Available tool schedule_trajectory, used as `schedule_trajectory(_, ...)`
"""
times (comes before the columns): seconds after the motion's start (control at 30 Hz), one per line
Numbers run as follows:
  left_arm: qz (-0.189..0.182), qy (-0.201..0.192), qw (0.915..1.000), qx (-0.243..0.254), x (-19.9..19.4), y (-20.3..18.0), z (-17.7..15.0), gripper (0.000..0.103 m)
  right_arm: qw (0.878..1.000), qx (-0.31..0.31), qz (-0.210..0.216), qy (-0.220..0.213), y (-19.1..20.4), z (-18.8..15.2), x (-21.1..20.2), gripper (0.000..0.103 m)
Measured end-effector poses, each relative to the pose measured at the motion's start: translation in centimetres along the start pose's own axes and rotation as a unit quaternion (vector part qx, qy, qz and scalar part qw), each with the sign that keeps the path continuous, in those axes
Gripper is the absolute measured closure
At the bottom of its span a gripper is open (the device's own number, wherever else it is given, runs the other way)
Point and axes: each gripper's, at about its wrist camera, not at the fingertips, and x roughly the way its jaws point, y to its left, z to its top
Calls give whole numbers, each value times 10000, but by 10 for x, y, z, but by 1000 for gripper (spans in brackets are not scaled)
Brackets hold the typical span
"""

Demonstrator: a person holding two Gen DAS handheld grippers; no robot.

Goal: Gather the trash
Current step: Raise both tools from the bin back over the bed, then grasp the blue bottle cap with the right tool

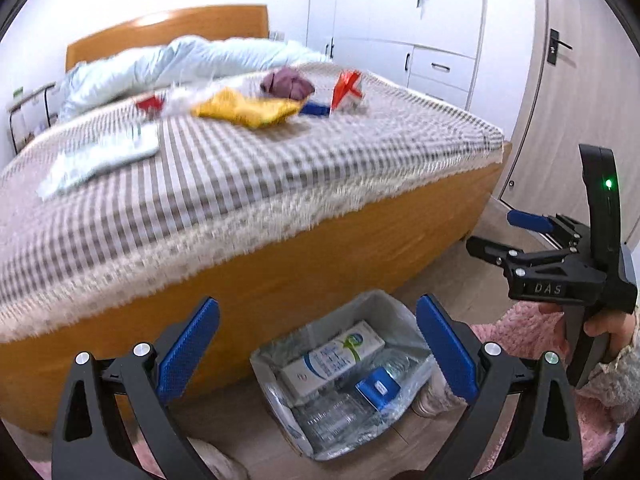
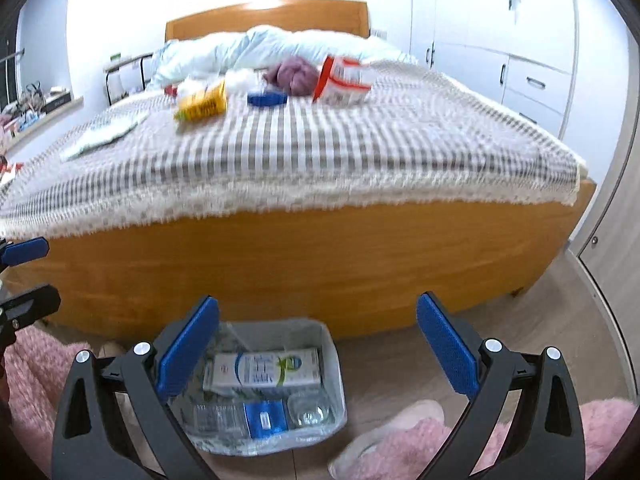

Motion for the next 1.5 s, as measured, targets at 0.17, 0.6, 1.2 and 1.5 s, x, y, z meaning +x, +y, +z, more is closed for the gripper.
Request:
schedule_trajectory(0.17,17,-373,9993,94,-15,1,25,7,9987,50,-77,-501,-5,30,-17,8)
schedule_trajectory(0.6,-4,-994,9949,-147,42,32,131,7,9877,175,-129,-1549,-13,146,23,8)
schedule_trajectory(1.2,259,-1082,9897,-896,79,85,165,7,9813,986,-156,-1645,-23,193,76,8)
schedule_trajectory(1.5,423,-1265,9875,-839,67,90,166,7,9843,903,-96,-1515,-7,188,86,8)
